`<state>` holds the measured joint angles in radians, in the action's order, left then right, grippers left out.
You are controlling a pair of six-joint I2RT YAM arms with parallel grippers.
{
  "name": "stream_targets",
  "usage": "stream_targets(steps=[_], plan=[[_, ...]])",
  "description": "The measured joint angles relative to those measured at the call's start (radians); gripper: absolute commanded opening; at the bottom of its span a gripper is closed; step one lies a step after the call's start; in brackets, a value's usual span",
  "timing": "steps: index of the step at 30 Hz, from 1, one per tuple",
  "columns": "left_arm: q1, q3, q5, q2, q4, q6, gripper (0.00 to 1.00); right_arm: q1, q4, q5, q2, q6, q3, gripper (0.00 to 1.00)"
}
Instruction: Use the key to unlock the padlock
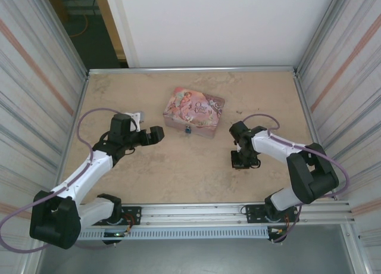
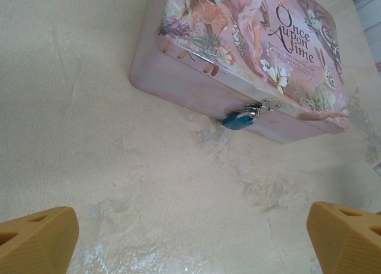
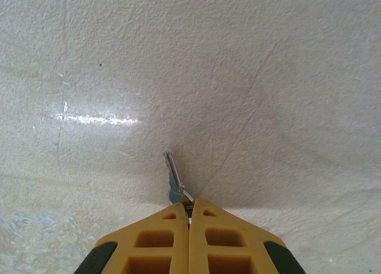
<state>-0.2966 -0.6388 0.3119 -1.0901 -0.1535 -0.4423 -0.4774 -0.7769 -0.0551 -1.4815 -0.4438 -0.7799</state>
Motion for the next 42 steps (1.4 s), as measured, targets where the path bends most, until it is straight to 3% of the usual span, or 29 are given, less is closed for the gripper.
stream_targets(steps=[10, 17, 22, 29, 42], plan=[[0.023, 0.0, 0.055, 0.084, 0.0, -0.045, 0.97, 0.001, 0.122, -0.063, 0.182, 0.0, 0.045, 0.0], [0.023, -0.001, 0.214, 0.146, 0.111, -0.113, 0.81, -0.031, 0.383, -0.156, 0.361, 0.0, 0.076, 0.0], [-0.057, -0.042, 0.289, 0.126, 0.144, -0.112, 0.72, -0.108, 0.562, -0.182, 0.387, 0.01, 0.075, 0.0], [-0.167, -0.135, 0.322, 0.03, 0.183, -0.09, 0.56, -0.202, 0.681, -0.185, 0.386, 0.045, 0.053, 0.0], [-0.286, -0.205, 0.324, -0.151, 0.211, -0.069, 0.45, -0.258, 0.753, -0.202, 0.37, 0.074, 0.02, 0.0]])
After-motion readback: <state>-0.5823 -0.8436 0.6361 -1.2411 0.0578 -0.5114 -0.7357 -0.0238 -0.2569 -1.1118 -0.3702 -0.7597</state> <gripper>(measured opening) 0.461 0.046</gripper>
